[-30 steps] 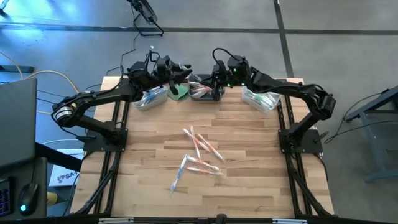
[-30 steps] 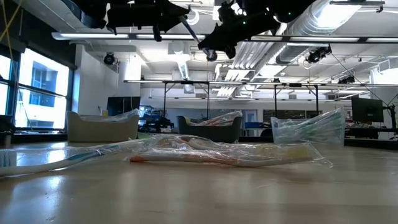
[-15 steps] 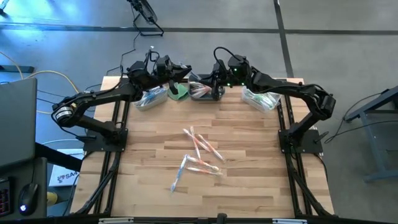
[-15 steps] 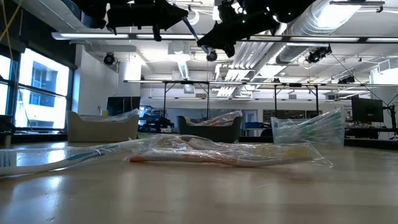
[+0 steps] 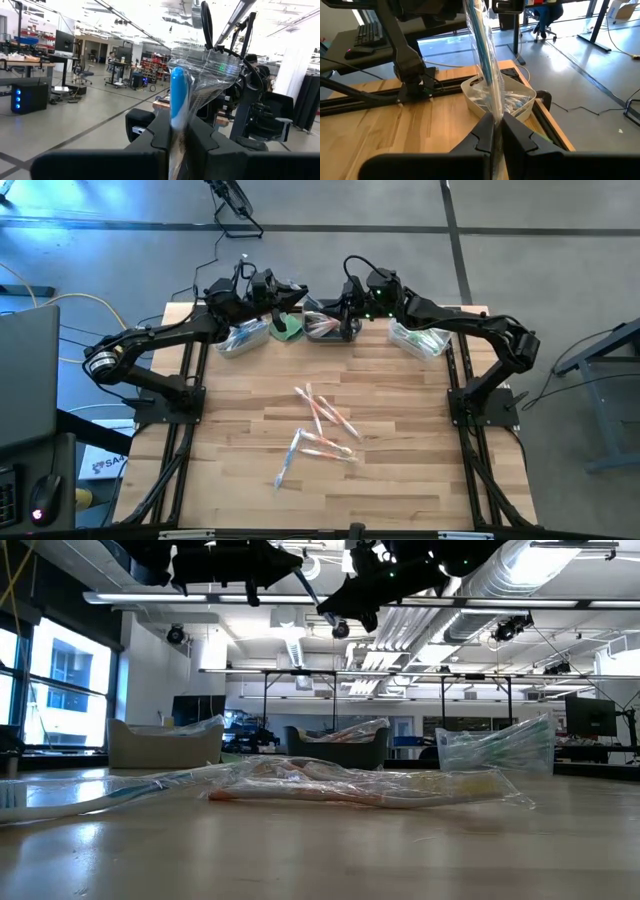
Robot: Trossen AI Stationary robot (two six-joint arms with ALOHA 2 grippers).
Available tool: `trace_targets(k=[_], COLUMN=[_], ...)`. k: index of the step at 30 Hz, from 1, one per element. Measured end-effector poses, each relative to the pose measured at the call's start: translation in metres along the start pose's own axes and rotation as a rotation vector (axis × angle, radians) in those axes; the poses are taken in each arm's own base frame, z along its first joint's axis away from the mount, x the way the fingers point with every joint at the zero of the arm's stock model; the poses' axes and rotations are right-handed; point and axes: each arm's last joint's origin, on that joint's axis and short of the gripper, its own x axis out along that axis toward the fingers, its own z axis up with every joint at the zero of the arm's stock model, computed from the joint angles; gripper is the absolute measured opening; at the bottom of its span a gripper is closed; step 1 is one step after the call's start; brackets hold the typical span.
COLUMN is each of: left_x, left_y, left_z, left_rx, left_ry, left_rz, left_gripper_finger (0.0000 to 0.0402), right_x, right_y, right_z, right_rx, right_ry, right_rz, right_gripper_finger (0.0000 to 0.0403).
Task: Pick & Place Toothbrushes
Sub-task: Put the top blue toothbrush into the gray bin
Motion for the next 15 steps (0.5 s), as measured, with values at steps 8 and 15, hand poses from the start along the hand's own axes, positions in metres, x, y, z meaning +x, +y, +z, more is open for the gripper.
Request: trace_targets(k=[8, 15], left_x=[0.0, 0.0], left_y=[0.0, -0.0002], left_z=[-0.001, -0.0011], left_rx=[-0.003, -0.002], left_ry=[0.011, 0.014], left_rz=[-0.004, -0.013], left_gripper_finger=[0.0022, 0.0022], right_x=[-0.0001, -0.0037], right_y=[-0.0005, 0.0011], right_z=[0.001, 0.0047], right_rx=[-0.004, -0.01], right_ry=[-0.01, -0.022], right_rz=[-0.01, -0.004], right_gripper_finger=[0.0059, 0.0149])
